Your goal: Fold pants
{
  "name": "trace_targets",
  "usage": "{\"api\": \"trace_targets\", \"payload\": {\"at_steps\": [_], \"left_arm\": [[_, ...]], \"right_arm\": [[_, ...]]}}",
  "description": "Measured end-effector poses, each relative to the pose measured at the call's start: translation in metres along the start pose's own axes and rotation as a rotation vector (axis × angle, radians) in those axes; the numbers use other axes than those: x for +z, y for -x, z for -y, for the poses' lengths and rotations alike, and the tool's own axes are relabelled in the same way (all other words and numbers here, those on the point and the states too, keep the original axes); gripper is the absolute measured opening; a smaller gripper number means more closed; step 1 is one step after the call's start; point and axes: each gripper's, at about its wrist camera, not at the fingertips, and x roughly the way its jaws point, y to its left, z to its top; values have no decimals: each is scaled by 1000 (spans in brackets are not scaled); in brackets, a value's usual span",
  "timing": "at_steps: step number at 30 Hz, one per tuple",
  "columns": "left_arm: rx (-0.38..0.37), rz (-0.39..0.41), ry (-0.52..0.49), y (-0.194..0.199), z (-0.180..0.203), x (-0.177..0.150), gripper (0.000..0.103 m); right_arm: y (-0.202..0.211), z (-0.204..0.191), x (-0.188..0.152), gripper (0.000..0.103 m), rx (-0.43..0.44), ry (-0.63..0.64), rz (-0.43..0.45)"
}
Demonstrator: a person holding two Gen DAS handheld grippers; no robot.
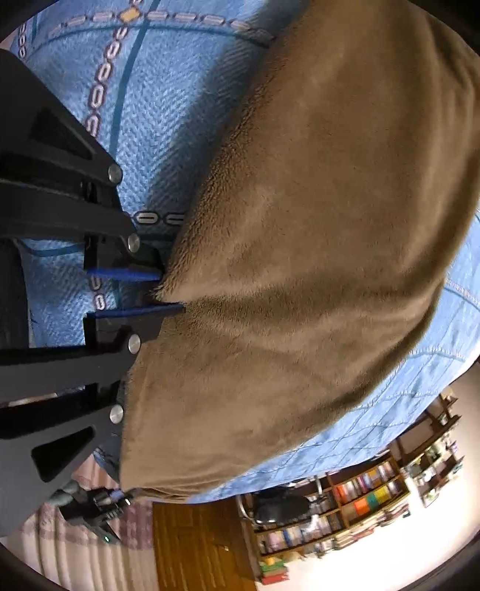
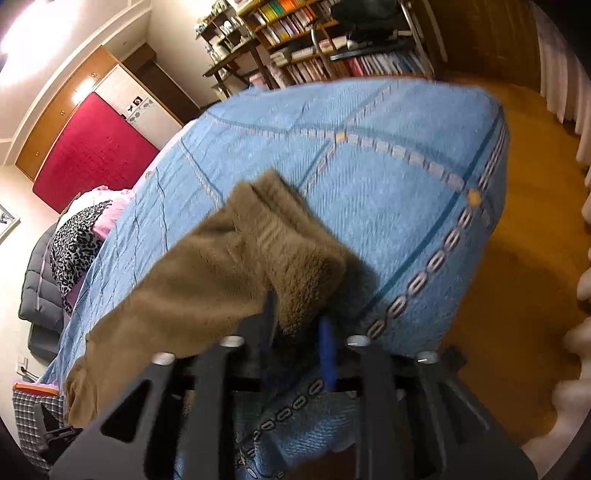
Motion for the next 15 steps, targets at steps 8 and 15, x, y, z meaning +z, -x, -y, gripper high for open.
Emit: {"api": "trace_targets", "payload": {"at_steps": [8, 15], "left_arm": [[67, 73, -170, 43, 22, -19, 45], [60, 202, -234, 48, 48, 11, 45]], "right_arm": [[27, -10, 28, 62, -46, 45, 145], [-27, -63, 54, 61, 14, 189, 72]]}}
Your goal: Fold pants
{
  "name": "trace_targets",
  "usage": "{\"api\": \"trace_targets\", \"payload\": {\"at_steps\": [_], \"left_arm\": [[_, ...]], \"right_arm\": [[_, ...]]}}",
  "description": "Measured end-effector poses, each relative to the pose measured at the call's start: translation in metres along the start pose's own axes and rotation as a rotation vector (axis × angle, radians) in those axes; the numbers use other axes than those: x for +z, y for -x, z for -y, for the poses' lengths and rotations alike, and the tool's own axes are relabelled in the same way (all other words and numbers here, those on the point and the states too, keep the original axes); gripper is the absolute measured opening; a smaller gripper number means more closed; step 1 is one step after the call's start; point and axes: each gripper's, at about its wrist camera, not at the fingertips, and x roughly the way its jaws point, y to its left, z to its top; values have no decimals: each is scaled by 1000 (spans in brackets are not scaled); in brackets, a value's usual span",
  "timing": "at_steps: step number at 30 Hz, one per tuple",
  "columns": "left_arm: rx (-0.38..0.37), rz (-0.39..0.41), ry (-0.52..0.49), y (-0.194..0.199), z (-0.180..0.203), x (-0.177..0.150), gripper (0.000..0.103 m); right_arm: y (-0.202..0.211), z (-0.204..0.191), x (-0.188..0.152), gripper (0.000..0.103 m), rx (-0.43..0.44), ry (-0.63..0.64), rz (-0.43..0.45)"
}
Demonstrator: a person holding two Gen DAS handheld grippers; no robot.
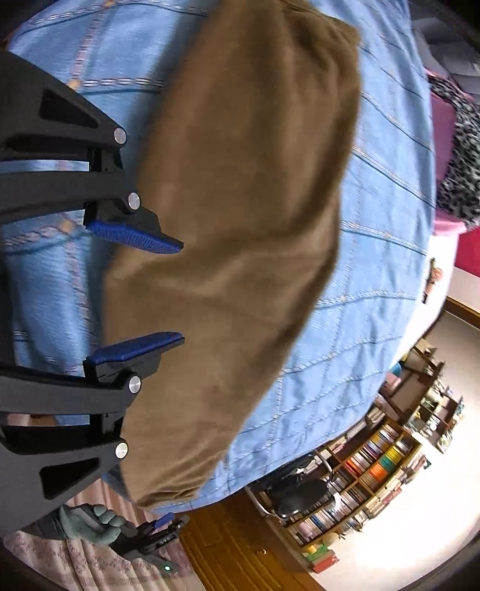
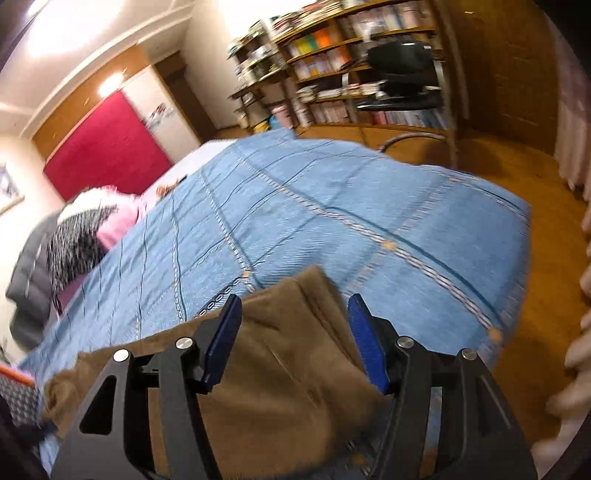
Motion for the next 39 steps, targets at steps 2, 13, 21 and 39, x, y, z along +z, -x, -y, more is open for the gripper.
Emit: {"api": "trace_targets", "payload": {"at_steps": [2, 13, 21, 39], "left_arm": [[1, 15, -5, -12, 7, 11, 45], [7, -30, 14, -104, 24, 66, 45], [104, -6, 23, -154, 15, 90, 45], [95, 67, 86, -117, -25, 105, 59]], "right_arm": [[-17, -6, 7, 61, 7, 23, -28], [-57, -25, 16, 19, -141, 151, -53], [-96, -12, 13, 20, -171, 159, -80], [-20, -7, -26, 50, -182, 67, -14]]}}
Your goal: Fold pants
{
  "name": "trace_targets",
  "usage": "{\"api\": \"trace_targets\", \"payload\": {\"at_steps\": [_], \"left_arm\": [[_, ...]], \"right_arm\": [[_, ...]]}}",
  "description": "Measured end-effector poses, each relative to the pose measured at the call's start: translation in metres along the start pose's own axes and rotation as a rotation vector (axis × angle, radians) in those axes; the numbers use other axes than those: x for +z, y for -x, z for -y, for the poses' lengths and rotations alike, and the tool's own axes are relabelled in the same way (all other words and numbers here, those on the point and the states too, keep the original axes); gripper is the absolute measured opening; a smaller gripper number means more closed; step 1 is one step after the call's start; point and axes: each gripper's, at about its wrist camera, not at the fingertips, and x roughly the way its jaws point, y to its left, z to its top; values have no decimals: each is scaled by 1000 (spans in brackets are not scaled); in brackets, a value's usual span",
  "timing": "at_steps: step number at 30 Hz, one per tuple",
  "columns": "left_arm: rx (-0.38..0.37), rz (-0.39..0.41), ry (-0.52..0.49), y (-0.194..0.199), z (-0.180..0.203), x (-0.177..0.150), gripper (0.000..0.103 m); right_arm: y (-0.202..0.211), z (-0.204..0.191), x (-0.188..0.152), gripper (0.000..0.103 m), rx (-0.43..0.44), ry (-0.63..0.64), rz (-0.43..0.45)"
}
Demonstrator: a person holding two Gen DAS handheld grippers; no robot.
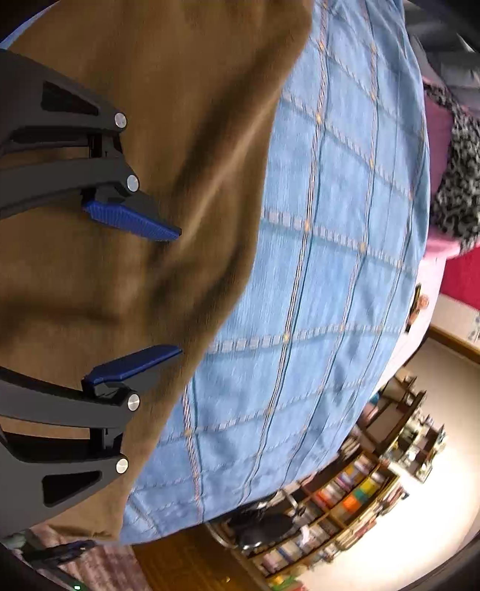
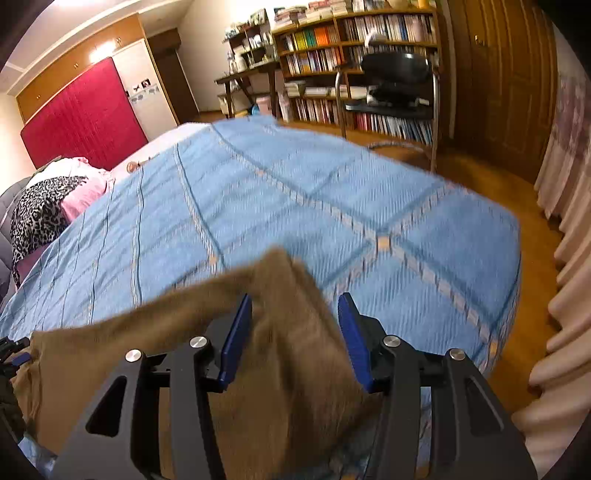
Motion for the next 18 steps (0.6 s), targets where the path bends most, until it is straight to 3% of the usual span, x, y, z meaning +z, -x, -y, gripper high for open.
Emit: {"api": "trace_targets", "payload": {"at_steps": [3, 6, 11, 14, 16, 18], "left_arm": [[19, -19, 53, -8, -28, -2, 59], [-25, -35, 70, -17, -41, -4, 59], [-22, -11, 29, -3, -24, -7, 63], [-6, 2, -28, 8, -6, -10, 63], [-4, 11, -65, 15, 8, -13, 63], [-11, 20, -107, 23, 26, -19, 63]], "right_arm": [[-10, -2, -14, 54, -37, 24, -27], [-21, 1, -12, 58, -45, 17, -48], [8, 25, -1, 58, 57, -158, -13], [33, 41, -6, 59, 34, -204, 23], [45, 57, -14, 67, 21, -258, 24], [52, 70, -24, 67, 40, -313, 9]]}}
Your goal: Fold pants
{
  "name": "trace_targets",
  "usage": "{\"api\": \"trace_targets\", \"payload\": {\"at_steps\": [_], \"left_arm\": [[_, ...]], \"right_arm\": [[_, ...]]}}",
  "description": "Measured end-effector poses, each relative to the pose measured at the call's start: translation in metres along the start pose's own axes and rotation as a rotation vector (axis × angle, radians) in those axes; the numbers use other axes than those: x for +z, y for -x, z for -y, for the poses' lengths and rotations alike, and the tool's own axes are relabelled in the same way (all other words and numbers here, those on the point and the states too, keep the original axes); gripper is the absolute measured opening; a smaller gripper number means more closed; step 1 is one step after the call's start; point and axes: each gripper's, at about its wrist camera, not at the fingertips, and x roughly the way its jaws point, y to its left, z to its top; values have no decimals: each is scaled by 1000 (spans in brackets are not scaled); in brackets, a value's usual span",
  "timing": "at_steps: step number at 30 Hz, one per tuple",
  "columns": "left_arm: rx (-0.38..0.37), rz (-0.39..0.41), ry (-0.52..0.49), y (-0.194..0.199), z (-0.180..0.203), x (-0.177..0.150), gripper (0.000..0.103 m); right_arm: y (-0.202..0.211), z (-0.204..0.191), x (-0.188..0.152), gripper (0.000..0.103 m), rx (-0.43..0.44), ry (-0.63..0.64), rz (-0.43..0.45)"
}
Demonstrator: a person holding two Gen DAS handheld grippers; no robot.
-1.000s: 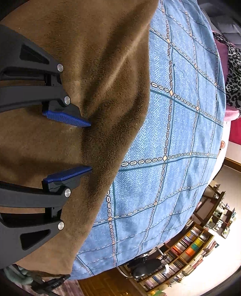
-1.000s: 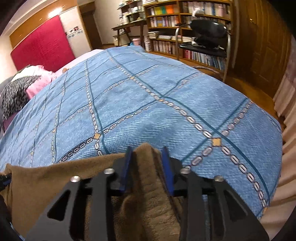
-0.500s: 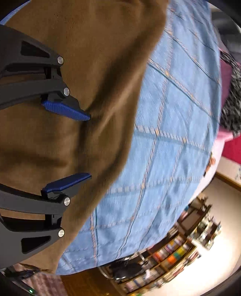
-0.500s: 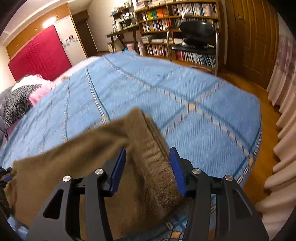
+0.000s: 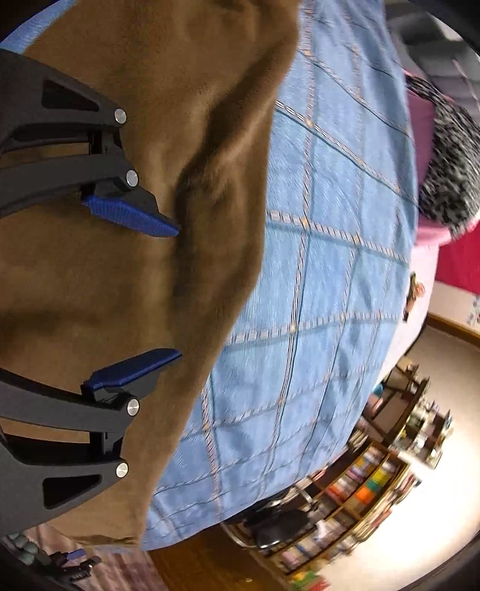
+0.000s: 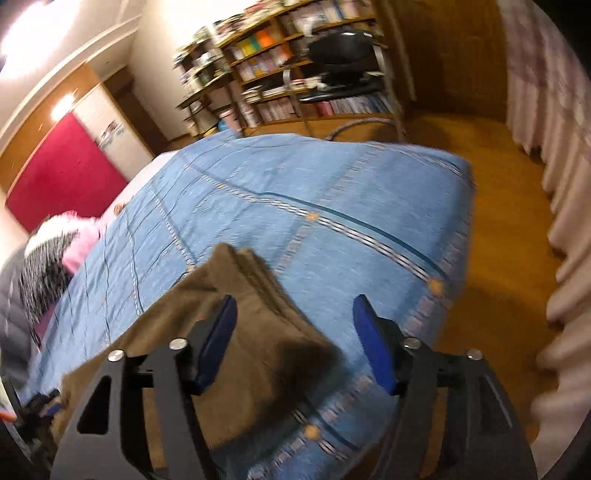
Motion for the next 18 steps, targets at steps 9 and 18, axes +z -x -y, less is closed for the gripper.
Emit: {"api": "trace_targets", "payload": {"at_steps": [9, 18], "left_arm": [[-94, -21, -161, 18, 74, -32, 65], [-116, -98, -198, 3, 100, -61, 65]], "right_arm": [[-11, -3, -26, 67, 94, -20, -84], [-35, -5, -30, 52, 93, -47, -60]]}}
